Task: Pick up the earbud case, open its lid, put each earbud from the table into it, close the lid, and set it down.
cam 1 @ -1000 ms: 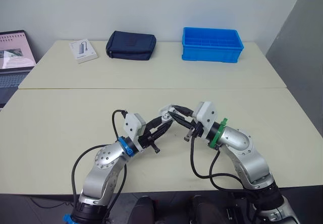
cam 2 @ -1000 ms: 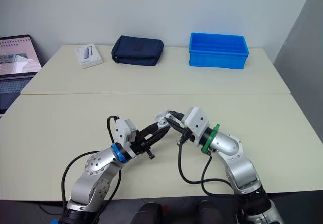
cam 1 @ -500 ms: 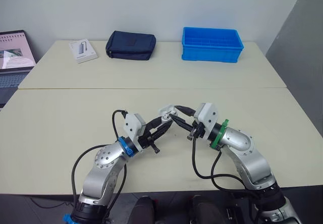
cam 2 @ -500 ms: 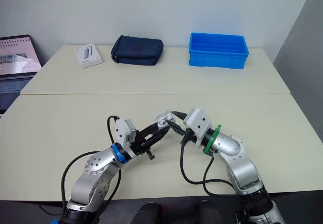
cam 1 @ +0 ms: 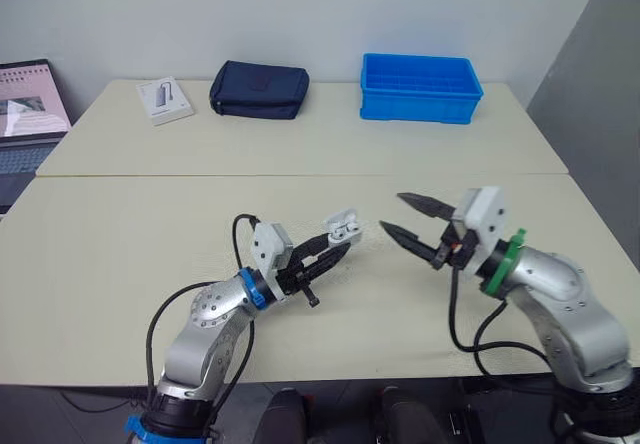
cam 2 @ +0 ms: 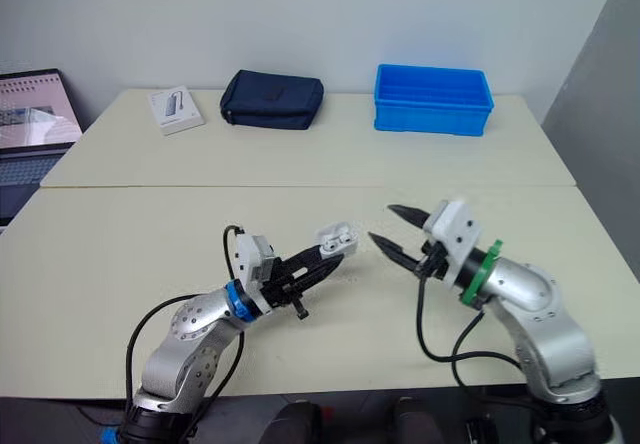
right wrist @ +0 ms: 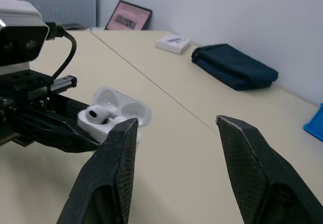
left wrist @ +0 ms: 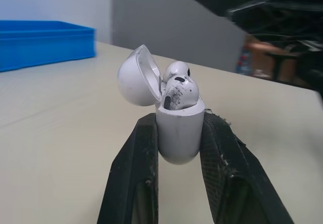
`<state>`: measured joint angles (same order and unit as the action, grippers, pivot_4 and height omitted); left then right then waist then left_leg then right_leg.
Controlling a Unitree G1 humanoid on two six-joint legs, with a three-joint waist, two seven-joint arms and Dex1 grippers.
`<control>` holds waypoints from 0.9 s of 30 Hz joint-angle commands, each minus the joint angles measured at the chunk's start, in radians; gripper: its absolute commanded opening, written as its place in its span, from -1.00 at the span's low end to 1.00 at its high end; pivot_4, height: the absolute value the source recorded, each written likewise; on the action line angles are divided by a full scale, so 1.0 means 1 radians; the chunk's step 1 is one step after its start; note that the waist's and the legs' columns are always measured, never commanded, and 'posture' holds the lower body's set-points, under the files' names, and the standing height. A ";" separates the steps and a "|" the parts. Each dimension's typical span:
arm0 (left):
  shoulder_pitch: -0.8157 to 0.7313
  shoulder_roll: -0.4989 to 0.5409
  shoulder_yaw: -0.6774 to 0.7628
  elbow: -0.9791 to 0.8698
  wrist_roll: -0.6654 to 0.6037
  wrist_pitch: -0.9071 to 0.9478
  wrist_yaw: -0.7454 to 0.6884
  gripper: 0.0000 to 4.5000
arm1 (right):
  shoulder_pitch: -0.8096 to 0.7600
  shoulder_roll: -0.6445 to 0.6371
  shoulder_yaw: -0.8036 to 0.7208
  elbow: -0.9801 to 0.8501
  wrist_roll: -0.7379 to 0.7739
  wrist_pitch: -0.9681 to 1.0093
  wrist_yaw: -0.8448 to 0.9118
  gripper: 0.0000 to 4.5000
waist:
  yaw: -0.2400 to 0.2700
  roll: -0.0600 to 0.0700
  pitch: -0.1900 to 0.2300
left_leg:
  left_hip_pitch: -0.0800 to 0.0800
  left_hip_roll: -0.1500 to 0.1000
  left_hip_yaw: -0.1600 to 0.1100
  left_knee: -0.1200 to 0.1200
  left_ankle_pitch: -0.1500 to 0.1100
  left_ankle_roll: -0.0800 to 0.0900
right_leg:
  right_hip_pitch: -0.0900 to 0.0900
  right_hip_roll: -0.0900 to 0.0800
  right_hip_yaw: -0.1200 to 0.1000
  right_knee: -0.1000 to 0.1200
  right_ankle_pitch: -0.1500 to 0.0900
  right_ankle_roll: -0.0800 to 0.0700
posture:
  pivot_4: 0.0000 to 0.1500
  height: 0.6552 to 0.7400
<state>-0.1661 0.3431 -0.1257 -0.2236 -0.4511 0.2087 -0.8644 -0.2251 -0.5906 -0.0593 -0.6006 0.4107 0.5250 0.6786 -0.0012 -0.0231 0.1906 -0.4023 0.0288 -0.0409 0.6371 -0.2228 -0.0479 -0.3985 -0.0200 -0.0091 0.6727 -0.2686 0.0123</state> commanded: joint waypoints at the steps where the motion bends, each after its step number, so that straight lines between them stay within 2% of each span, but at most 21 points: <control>1: -0.078 0.024 -0.042 0.011 -0.066 0.052 -0.131 -0.66 | -0.054 -0.121 -0.094 0.028 0.077 0.049 0.103 -0.03 | 0.000 0.000 0.000 | 0.000 0.000 0.000 0.000 0.000 0.000 | 0.000 0.000 0.000 0.000 0.000 0.000 | 1.00 0.57; 4: -0.141 0.033 -0.060 0.040 -0.098 0.093 -0.211 -0.66 | -0.108 -0.215 -0.065 0.106 0.083 0.050 0.201 -0.43 | -0.002 0.000 0.000 | 0.000 0.000 0.001 0.000 0.000 0.000 | 0.000 0.000 0.000 0.000 0.000 0.000 | 1.00 0.57; 7: -0.195 0.033 -0.070 0.061 -0.115 0.123 -0.266 -0.66 | -0.157 -0.277 -0.007 0.166 0.095 0.056 0.315 -0.94 | -0.004 0.000 0.000 | 0.000 0.000 0.001 -0.002 0.000 0.000 | -0.001 0.001 0.001 -0.001 -0.001 -0.001 | 1.00 0.57; 8: -0.208 0.034 -0.075 0.066 -0.120 0.132 -0.284 -0.66 | -0.173 -0.289 0.018 0.181 0.101 0.063 0.348 -1.00 | -0.004 0.000 0.000 | 0.000 0.000 0.001 -0.003 0.000 0.000 | -0.002 0.001 0.001 -0.001 -0.001 -0.001 | 1.00 0.57; 15: -0.223 0.038 -0.094 0.061 -0.122 0.177 -0.344 -0.66 | -0.270 -0.251 0.120 0.197 0.148 0.109 0.436 -1.00 | -0.005 0.000 0.000 | -0.005 0.001 0.000 -0.005 0.000 0.000 | -0.007 0.002 0.000 0.001 -0.003 0.001 | 1.00 0.57; 27: -0.199 0.025 -0.079 0.059 -0.114 0.197 -0.311 -0.66 | -0.255 -0.260 0.110 0.104 0.263 0.194 0.461 -1.00 | -0.002 0.000 0.000 | -0.005 0.000 0.000 -0.004 0.000 0.000 | -0.007 0.001 0.000 0.001 -0.003 0.001 | 1.00 0.57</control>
<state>-0.3620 0.3776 -0.2184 -0.1445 -0.5483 0.4107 -1.1841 -0.4879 -0.8335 0.0665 -0.4630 0.6538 0.7157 1.1240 -0.0031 -0.0232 0.1907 -0.4076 0.0292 -0.0413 0.6328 -0.2227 -0.0476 -0.4059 -0.0187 -0.0095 0.6738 -0.2712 0.0132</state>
